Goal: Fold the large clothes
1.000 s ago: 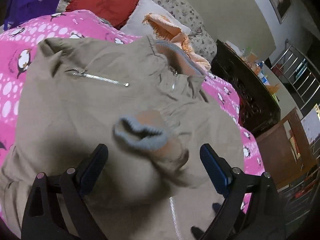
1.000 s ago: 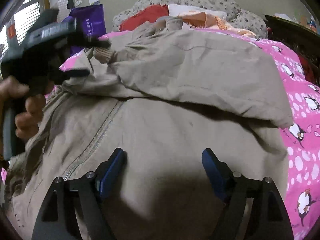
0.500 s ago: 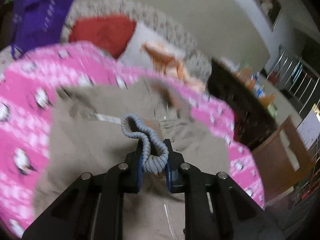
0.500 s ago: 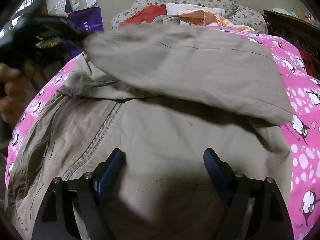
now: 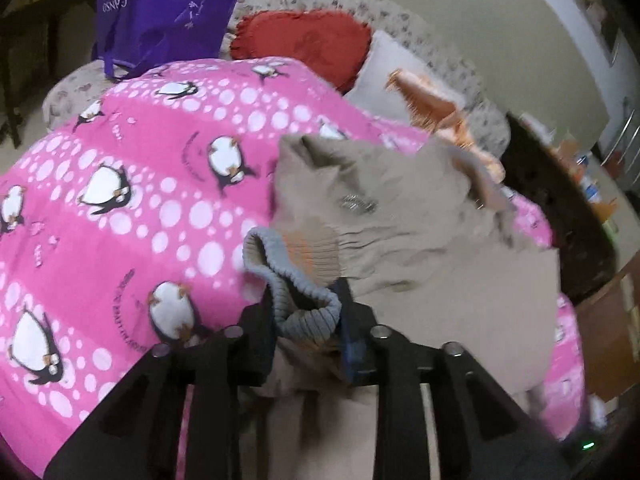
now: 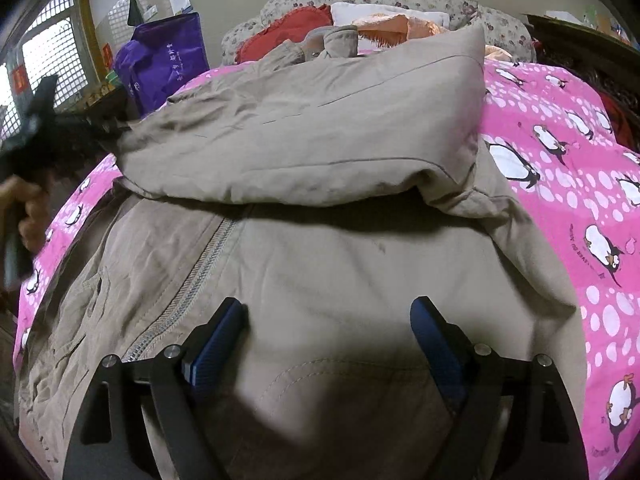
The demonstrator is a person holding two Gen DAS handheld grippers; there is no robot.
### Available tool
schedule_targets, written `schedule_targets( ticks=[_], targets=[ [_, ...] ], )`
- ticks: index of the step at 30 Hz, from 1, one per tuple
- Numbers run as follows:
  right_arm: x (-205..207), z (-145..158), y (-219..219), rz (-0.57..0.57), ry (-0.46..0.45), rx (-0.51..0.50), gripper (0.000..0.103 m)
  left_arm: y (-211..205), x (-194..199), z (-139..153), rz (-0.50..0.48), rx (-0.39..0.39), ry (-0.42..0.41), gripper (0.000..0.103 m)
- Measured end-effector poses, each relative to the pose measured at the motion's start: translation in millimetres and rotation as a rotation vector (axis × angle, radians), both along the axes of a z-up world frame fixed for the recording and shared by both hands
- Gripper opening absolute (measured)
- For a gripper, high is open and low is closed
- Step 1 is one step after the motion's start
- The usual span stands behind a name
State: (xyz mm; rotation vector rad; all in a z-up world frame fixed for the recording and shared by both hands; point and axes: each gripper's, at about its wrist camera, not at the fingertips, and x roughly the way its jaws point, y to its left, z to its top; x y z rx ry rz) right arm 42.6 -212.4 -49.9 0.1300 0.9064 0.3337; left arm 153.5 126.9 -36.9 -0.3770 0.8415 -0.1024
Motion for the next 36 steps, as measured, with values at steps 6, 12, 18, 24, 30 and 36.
schedule_targets(
  ticks=[6,12,18,24,30,36],
  targets=[
    [-2,63,-60,-0.072,-0.116,0.214,0.066,9,-48,50,0.033,0.127,-0.186,0.054],
    [53,71,-47,0.013,-0.068,0.180,0.001,-5,-47,48,0.004,0.108,-0.205,0.055],
    [90,18,-56,-0.078,0.039,0.045,0.000,-33,-36,25,-0.032,0.100,-0.142,0.055],
    [91,3,-74,-0.114,0.082,0.042,0.000,-55,-10,9,-0.034,0.218,-0.075,0.055],
    [71,38,-83,-0.103,-0.034,0.127,0.006,-55,-16,22,-0.012,0.202,-0.131,0.055],
    [86,4,-62,-0.073,0.047,0.063,0.005,-58,10,-28,-0.015,0.237,0.028,0.074]
  ],
)
